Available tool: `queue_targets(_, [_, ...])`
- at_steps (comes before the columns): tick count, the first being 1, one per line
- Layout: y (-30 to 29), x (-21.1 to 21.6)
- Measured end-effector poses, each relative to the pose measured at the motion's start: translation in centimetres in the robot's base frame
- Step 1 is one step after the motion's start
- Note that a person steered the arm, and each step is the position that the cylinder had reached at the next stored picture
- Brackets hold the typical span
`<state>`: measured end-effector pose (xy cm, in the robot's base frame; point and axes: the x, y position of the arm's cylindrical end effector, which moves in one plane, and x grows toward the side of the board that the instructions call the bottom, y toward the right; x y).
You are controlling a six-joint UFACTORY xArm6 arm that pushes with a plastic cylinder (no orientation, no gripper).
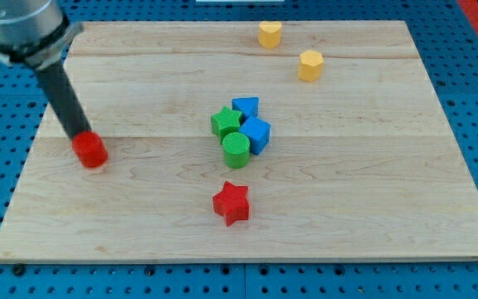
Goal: Move the red circle closer to the red star
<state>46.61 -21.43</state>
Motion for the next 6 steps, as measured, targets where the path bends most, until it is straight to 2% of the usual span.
queue_targets(1, [5.5, 4.9])
queue_targets(2, [2.2, 6.2])
queue_targets(3, [-0.3, 10.0])
queue_targets(4, [2.5, 11.1])
queue_targets(5, [8.3, 11.0])
queue_targets(6, [11.5, 10.5])
